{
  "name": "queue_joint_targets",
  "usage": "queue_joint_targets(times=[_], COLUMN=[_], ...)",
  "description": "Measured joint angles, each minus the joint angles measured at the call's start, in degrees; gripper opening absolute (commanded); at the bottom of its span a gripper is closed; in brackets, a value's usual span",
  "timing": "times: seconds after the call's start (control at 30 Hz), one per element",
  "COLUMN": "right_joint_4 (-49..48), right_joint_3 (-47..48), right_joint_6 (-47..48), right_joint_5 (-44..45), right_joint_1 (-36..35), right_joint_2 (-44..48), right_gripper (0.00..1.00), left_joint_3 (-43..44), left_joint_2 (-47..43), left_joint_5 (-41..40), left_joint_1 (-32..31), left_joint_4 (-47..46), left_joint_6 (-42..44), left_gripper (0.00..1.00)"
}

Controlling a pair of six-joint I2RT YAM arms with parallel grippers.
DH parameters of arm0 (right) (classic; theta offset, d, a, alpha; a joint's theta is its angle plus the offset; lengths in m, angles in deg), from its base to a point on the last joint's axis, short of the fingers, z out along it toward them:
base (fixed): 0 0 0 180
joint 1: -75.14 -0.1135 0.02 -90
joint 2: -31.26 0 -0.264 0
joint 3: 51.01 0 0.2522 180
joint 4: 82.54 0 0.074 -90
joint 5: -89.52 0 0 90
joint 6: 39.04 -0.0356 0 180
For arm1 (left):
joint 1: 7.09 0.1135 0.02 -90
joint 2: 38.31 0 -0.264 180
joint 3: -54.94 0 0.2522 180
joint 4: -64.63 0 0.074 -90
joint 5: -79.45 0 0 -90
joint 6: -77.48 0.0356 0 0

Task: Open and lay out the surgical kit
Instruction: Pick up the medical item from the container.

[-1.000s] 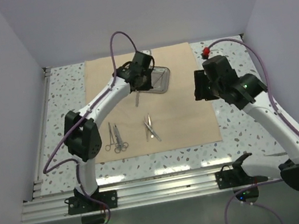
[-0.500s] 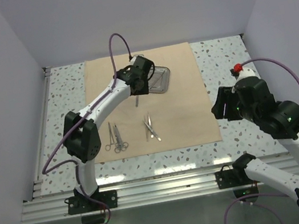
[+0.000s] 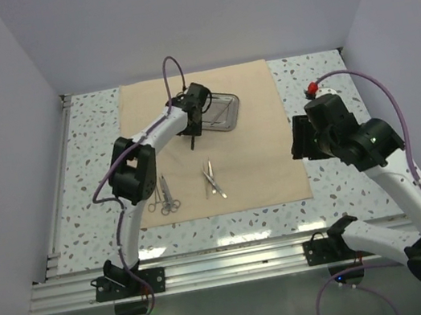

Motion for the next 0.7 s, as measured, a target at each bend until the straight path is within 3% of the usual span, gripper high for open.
queue_joint_targets(times=[0.53, 0.7], right_joint_4=[-3.0, -3.4], right_joint_3=[2.0, 1.6], right_joint_6=[2.6, 2.8], right_joint_5=[0.8, 1.6], right_joint_1=[0.0, 0.0], right_joint_2=[-7.1, -7.1], right_gripper=[0.6, 0.6], left_joint_3=[3.8, 3.8], left_joint_2=[2.4, 2.7], left_joint_5=[7.5, 7.9], left_joint_1=[1.1, 1.1], left_joint_4=[-4.2, -4.2], left_joint_6=[0.7, 0.5], left_gripper=[0.48, 0.43])
